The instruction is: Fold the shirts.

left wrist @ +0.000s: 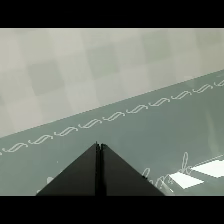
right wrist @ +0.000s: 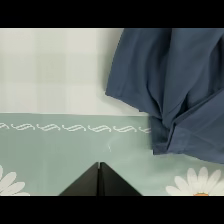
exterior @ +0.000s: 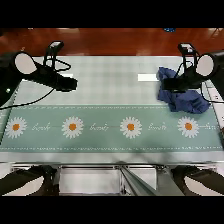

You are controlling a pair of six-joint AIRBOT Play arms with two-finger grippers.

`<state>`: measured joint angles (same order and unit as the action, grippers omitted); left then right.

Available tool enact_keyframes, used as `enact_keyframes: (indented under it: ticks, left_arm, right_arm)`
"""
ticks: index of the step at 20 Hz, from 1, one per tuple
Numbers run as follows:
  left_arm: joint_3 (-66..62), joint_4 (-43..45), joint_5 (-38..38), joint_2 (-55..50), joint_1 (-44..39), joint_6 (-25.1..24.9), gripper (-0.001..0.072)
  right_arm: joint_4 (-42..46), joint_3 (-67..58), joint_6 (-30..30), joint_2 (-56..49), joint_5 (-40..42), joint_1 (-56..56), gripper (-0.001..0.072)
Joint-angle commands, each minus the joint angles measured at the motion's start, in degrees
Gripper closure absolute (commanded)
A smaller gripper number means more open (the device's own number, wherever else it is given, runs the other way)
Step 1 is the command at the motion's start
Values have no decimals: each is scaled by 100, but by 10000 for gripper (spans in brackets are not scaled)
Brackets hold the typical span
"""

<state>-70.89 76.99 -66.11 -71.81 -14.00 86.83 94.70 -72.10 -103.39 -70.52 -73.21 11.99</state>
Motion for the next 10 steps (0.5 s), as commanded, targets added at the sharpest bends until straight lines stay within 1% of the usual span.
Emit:
enact_keyframes:
  ticks: [1,4,7,8,9,10]
  left_arm:
    - [2,0,7,-4,2,0,685]
    - [2,-2,140,-9,2,2,685]
    - [7,0,428,-20,4,2,682]
    - [7,4,492,-50,4,2,636]
    - [7,31,520,-111,4,4,499]
    - [7,96,501,-181,4,85,309]
  right_arm:
    - [28,2,22,-2,439,2,688]
    - [426,2,151,-2,1499,2,688]
    - [459,2,155,-2,2400,0,687]
    - [498,2,160,0,2830,0,687]
    - [557,2,203,0,3095,0,684]
    - [911,2,201,-28,3329,-4,576]
